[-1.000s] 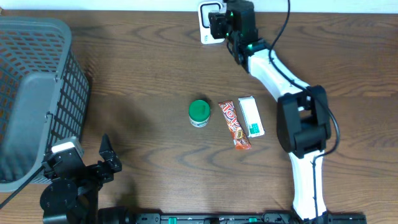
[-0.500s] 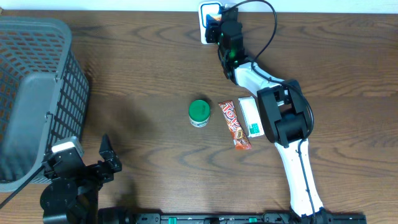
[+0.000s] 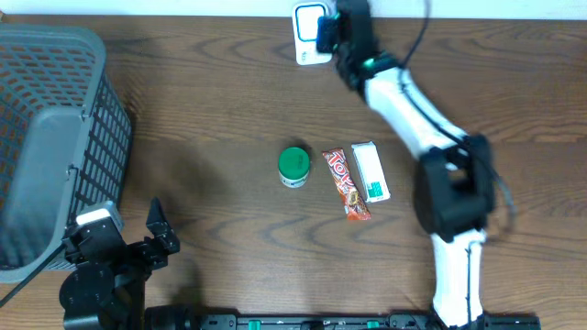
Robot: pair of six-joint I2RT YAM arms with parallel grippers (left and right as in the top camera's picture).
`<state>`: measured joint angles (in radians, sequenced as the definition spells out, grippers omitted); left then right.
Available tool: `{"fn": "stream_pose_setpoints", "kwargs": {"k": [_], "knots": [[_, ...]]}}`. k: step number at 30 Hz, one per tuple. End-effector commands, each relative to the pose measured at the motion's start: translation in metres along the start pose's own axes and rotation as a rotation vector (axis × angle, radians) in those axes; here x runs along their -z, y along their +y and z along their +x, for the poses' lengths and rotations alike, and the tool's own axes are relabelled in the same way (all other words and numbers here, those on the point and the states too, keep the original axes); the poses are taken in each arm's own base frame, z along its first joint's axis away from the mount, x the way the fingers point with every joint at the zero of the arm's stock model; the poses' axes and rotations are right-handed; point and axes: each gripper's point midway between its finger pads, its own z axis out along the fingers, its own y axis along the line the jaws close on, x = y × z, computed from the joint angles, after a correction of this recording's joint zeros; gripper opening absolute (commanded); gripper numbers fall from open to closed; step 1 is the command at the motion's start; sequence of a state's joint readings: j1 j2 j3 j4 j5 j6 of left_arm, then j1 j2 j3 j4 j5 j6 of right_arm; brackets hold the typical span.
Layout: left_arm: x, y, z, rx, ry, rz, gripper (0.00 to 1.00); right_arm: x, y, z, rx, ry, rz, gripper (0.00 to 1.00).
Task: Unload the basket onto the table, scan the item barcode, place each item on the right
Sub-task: 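Carry the Kleenex pack to the right table edge and release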
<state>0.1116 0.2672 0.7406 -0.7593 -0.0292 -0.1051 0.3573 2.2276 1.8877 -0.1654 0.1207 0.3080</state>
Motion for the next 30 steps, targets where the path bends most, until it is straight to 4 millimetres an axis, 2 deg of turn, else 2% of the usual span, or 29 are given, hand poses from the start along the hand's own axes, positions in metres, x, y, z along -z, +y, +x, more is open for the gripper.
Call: {"fn": "stream_pose_setpoints", "kwargs": {"k": [1,4,7,11,17,18,21,23,27,30], "knots": [[0.000,0.002,-0.001,0.007,-0.005,-0.012,0.96,0.085,-0.060,-0.068,0.006,-0.040,0.214,0.49],[0.000,0.002,-0.001,0.007,-0.005,-0.012,0.96,0.117,-0.121,-0.056,0.006,0.076,0.381,0.51],[0.000,0.002,-0.001,0.007,-0.005,-0.012,0.96,0.144,-0.193,-0.033,-0.030,0.214,0.548,0.51],[0.000,0.002,-0.001,0.007,-0.005,-0.012,0.96,0.170,-0.279,0.000,-0.133,0.349,0.700,0.51],[0.000,0.002,-0.001,0.007,-0.005,-0.012,0.96,0.200,-0.381,0.054,-0.290,0.480,0.872,0.50],[0.000,0.002,-0.001,0.007,-0.005,-0.012,0.96,0.208,-0.400,0.068,-0.325,0.513,0.901,0.51],[0.000,0.002,-0.001,0.007,-0.005,-0.012,0.96,0.224,-0.431,0.098,-0.406,0.588,0.940,0.47],[0.000,0.002,-0.001,0.007,-0.005,-0.012,0.96,0.229,-0.443,0.115,-0.453,0.627,0.939,0.46],[0.000,0.002,-0.001,0.007,-0.005,-0.012,0.96,0.237,-0.461,0.141,-0.528,0.664,0.931,0.58],[0.000,0.002,-0.001,0.007,-0.005,-0.012,0.96,0.244,-0.471,0.147,-0.554,0.664,0.944,0.63]]}}
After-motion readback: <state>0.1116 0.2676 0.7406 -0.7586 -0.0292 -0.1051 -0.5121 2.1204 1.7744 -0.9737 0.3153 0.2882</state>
